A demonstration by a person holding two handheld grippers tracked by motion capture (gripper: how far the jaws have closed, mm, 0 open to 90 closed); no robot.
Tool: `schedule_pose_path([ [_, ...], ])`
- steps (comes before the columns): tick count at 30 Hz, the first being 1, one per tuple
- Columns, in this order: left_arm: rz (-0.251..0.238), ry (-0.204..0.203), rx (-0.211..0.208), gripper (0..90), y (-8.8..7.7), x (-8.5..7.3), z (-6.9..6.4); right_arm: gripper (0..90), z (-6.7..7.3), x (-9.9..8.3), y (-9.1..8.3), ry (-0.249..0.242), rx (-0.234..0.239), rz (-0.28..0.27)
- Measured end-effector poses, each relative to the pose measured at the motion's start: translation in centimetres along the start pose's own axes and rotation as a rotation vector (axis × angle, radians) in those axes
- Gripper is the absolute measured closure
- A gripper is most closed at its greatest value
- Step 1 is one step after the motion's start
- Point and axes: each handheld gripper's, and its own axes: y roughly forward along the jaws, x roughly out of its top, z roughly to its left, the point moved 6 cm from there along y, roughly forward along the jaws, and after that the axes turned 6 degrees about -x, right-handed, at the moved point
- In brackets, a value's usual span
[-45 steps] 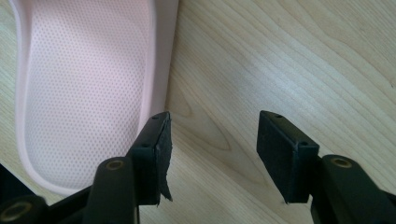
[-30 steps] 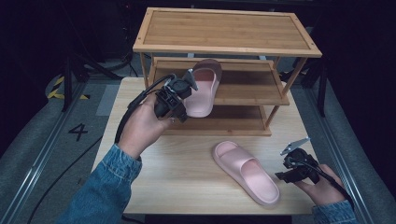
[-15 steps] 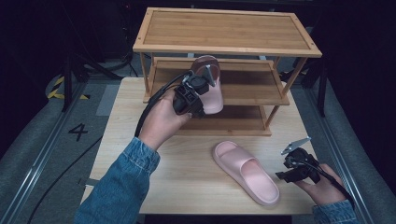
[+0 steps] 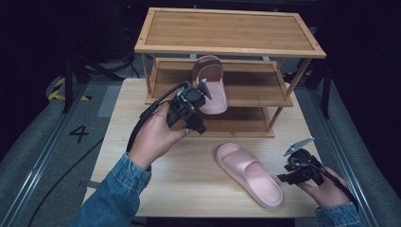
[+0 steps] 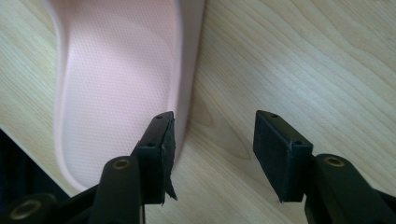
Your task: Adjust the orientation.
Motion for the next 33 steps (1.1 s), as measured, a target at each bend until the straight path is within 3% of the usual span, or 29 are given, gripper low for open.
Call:
schedule_pose_path([
  [5,-0.025,-0.036,0.023,45.1,0.4,-3.1,0.4,49.7,0.9,0.8,-0.3,-0.011,0.027,-0.012],
  [7,-0.034,-0.065,0.019,40.9,0.9,-4.1,0.6,49.1,1.5,1.3,-0.6,-0.023,0.031,-0.015],
  [8,-0.023,-0.096,-0.01,39.5,1.5,-5.2,0.9,48.4,1.7,1.5,-0.7,-0.029,0.034,-0.019],
  [11,-0.012,-0.113,-0.016,33.8,2.2,-6.3,1.5,48.0,2.2,2.2,-0.9,-0.046,0.034,-0.029],
  [12,0.003,-0.144,-0.017,32.5,2.9,-7.4,2.1,48.0,2.4,2.4,-1.0,-0.048,0.042,-0.03],
  [14,-0.002,-0.153,-0.014,27.9,3.3,-7.8,2.4,47.8,2.7,2.8,-0.8,-0.05,0.045,-0.026],
  [15,-0.01,-0.18,-0.012,27.9,3.8,-8.3,2.7,47.8,2.7,2.8,-0.8,-0.05,0.045,-0.026],
  [17,-0.037,-0.235,0.031,23.6,5.0,-9.5,3.6,47.8,3.2,3.1,-0.5,-0.058,0.049,-0.017],
  [20,-0.04,-0.255,0.066,20.0,6.2,-10.5,3.9,48.0,3.5,3.3,-0.3,-0.067,0.042,-0.017],
  [22,0.002,-0.285,0.108,19.5,7.2,-11.0,4.5,48.1,3.9,3.5,-0.3,-0.07,0.042,-0.019],
  [24,0.021,-0.289,0.115,19.4,7.5,-11.3,4.7,48.1,4.1,3.6,-0.2,-0.075,0.038,-0.02],
  [30,0.101,-0.332,0.082,18.9,9.7,-12.4,5.6,48.4,5.5,4.4,-0.2,-0.097,0.07,-0.025],
  [33,0.141,-0.341,0.104,17.2,10.4,-12.9,6.1,50.0,6.0,4.9,0.2,-0.101,0.083,-0.018],
])
